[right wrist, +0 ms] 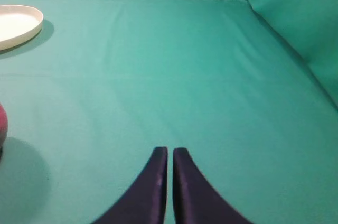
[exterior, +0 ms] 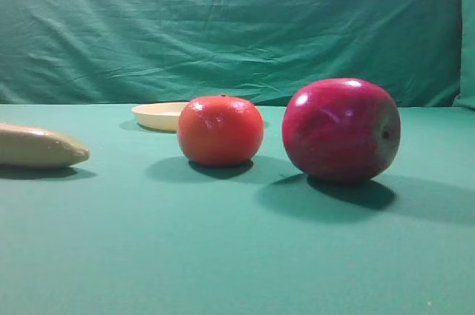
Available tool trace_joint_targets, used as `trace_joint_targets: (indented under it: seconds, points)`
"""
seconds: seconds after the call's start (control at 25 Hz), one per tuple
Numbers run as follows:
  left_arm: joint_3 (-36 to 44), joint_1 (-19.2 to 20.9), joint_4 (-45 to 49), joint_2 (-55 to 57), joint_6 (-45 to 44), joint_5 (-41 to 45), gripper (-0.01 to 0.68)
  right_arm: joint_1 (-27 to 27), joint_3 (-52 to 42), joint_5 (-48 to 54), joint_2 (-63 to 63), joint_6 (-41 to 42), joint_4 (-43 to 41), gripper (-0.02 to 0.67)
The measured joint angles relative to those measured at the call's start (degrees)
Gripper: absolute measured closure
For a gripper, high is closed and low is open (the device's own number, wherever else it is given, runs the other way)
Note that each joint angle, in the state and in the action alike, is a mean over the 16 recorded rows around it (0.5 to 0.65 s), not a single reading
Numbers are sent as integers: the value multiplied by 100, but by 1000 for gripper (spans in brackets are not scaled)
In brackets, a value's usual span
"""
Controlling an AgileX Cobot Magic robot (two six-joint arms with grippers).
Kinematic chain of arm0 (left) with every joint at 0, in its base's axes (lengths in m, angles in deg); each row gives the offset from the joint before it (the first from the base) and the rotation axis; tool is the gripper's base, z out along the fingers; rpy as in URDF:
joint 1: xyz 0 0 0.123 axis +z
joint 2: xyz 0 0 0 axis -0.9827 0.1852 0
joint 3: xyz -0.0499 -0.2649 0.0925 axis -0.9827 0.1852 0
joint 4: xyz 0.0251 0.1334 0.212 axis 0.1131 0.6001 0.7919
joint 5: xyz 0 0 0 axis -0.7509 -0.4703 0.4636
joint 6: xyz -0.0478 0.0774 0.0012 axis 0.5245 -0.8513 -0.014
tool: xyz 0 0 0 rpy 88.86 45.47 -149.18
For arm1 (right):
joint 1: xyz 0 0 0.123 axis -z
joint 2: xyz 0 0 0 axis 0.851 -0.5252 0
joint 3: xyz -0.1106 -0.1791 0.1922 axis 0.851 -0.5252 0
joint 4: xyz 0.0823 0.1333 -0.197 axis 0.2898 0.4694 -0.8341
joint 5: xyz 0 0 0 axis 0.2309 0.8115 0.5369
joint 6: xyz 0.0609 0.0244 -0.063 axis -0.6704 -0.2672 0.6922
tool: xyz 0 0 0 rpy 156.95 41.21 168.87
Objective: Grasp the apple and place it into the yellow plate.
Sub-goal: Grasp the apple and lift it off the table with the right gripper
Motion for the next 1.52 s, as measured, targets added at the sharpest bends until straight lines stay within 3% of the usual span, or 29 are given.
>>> trace_joint_targets:
  seconds: [0.72, 1.12, 1.52]
  points:
    - [0, 0, 0, 0, 0, 0, 516, 0, -2, -16, 0, -63, 57, 649]
    - [0, 0, 0, 0, 0, 0, 516, 0, -20, -137, 0, -595, 744, 649]
    - [0, 0, 0, 0, 0, 0, 516, -32, 93, -954, -38, -810, 1341, 649]
